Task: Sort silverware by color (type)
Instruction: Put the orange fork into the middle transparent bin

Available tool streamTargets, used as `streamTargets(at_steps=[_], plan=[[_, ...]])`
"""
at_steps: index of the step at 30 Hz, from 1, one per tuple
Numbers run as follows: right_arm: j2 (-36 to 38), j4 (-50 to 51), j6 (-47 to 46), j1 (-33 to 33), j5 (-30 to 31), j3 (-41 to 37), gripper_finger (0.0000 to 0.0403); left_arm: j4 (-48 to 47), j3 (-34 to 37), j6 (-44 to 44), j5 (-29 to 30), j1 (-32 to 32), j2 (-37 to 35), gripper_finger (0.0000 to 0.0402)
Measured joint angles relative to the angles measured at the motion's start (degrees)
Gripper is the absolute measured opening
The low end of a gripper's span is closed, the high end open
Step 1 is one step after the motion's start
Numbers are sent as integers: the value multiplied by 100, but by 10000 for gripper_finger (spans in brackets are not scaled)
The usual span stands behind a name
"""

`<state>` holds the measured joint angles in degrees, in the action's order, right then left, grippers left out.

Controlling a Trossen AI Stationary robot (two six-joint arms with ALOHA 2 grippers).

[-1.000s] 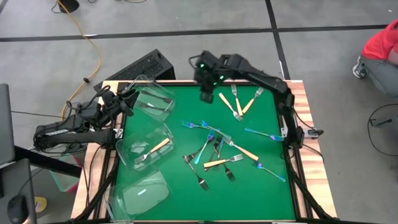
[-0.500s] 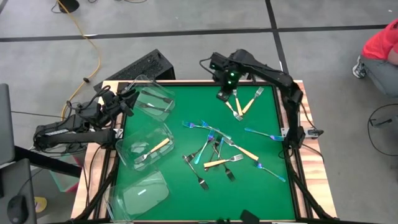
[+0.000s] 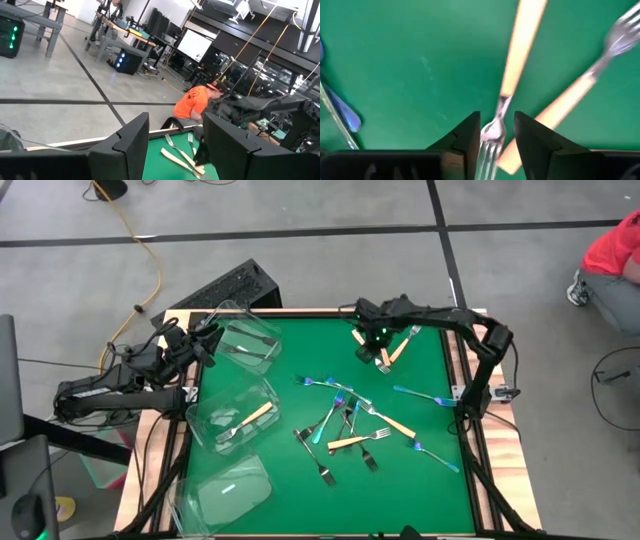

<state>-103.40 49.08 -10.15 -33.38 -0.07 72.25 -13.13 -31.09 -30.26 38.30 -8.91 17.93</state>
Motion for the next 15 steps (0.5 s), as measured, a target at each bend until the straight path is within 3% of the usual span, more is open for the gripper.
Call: streamTargets(at_steps=[9,15], plan=[[-67,-823,-99,-61,4,-363,233,2,0,-44,4,0,0,172],[-478,-1168,-96,-132,-22,-363,232,0,0,-64,5,0,0,172]])
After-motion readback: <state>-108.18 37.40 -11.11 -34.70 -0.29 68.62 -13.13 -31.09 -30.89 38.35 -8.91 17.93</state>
